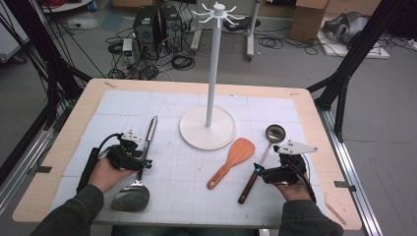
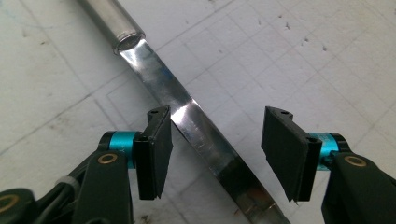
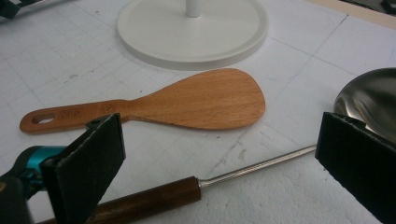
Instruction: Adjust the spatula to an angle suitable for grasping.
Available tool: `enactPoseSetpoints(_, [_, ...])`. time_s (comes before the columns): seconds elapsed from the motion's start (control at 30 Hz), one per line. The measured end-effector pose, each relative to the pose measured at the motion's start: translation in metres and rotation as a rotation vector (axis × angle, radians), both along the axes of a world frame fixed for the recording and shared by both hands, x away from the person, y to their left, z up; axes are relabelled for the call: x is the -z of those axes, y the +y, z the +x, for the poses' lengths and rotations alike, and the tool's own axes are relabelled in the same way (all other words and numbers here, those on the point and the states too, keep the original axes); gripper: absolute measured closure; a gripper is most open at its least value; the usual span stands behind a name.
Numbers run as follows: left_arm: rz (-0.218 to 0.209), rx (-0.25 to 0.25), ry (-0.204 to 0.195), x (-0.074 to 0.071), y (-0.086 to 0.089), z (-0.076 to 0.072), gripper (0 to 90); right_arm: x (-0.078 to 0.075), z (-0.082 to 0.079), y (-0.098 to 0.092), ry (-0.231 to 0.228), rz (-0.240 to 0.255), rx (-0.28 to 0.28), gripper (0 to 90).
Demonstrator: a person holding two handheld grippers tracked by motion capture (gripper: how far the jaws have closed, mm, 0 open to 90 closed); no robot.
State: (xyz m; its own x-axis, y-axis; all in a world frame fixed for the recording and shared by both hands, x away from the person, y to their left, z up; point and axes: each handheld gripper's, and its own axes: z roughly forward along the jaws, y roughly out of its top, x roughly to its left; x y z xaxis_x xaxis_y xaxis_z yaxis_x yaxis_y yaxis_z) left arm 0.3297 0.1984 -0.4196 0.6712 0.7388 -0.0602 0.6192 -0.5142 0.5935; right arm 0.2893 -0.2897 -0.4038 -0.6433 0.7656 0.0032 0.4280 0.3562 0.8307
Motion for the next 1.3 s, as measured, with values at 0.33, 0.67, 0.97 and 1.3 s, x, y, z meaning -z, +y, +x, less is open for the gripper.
enactPoseSetpoints(0.33, [0.084,0.024,0.004,0.004,-0.006,-0.003,47.0,-0.001,-0.001,-0.001,-0.005,0.01,-0.003,0.5])
enactPoseSetpoints(0.67, [0.065,0.013,0.027,0.002,0.0,0.0,54.8,-0.001,-0.001,-0.001,-0.006,0.014,-0.002,0.5])
enactPoseSetpoints(0.97, [0.071,-0.001,0.04,0.001,0.011,0.0,60.2,-0.001,0.0,-0.001,-0.003,0.016,0.0,0.5])
enactPoseSetpoints(1.3, [0.091,-0.017,0.049,-0.001,0.03,-0.002,65.0,-0.001,0.0,-0.001,-0.002,0.016,0.0,0.5])
